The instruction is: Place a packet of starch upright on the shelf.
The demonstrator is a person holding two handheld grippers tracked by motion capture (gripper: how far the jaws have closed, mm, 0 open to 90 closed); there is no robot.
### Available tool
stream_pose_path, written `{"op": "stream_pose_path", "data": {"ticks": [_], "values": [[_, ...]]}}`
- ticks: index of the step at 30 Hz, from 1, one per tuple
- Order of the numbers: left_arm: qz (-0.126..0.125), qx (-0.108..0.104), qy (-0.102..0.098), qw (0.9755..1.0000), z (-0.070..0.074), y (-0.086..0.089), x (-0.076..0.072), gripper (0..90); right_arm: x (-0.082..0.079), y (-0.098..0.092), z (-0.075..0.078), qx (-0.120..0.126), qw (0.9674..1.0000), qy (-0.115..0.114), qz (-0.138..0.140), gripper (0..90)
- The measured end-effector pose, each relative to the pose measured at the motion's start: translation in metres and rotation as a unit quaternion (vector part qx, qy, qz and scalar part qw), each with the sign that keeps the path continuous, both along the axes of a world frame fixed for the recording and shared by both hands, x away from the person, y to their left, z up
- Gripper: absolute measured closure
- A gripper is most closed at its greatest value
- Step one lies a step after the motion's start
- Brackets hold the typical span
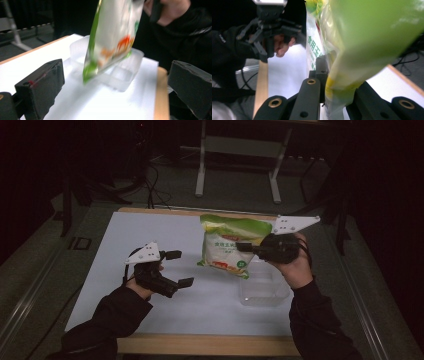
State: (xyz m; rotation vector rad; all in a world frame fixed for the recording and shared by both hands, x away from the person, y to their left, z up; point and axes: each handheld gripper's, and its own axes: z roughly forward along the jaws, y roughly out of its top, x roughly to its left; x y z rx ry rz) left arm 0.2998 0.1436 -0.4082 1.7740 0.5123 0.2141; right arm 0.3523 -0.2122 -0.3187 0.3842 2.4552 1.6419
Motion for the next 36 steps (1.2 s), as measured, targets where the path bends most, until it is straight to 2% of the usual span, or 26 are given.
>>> {"op": "stream_pose_path", "data": {"ticks": [4, 9, 15, 18, 20, 26, 28, 29, 33, 34, 36], "values": [[0.009, 0.009, -0.001, 0.9999, -0.013, 0.005, -0.003, 1.5, 0.01, -0.011, 0.008, 0.007, 0.9997, -0.011, -0.021, 84.8], [0.022, 0.014, 0.026, 0.9993, -0.031, 0.013, -0.006, 1.5, 0.022, -0.024, 0.014, 0.009, 0.9984, -0.018, -0.052, 84.8], [0.047, 0.026, 0.036, 0.9979, -0.047, 0.026, -0.014, 0.6, 0.039, -0.043, 0.017, 0.001, 0.9967, -0.017, -0.08, 84.7], [0.053, 0.04, 0.036, 0.9971, -0.054, 0.03, -0.018, 0.6, 0.047, -0.054, 0.016, -0.004, 0.9956, -0.016, -0.093, 84.7], [0.055, 0.045, 0.038, 0.9967, -0.059, 0.034, -0.02, 0.6, 0.052, -0.061, 0.014, -0.004, 0.9948, -0.013, -0.101, 84.7], [0.055, 0.032, 0.042, 0.997, -0.071, 0.043, -0.021, 0.6, 0.067, -0.076, 0.002, -0.009, 0.9926, 0.0, -0.121, 84.7], [0.055, 0.035, 0.043, 0.9969, -0.073, 0.043, -0.021, 0.6, 0.069, -0.077, 0.0, -0.011, 0.9923, 0.003, -0.123, 84.7], [0.054, 0.043, 0.042, 0.9968, -0.074, 0.043, -0.021, 0.6, 0.076, -0.082, -0.006, -0.015, 0.9914, 0.012, -0.129, 84.7], [0.057, 0.038, 0.04, 0.9968, -0.075, 0.043, -0.021, 0.6, 0.082, -0.085, -0.013, -0.019, 0.9902, 0.019, -0.137, 84.7], [0.064, 0.028, 0.039, 0.9968, -0.075, 0.046, -0.02, 0.6, 0.086, -0.087, -0.018, -0.025, 0.9894, 0.022, -0.141, 84.7], [0.066, 0.025, 0.04, 0.9967, -0.075, 0.047, -0.02, 0.6, 0.091, -0.088, -0.024, -0.03, 0.9887, 0.03, -0.144, 84.7]]}}
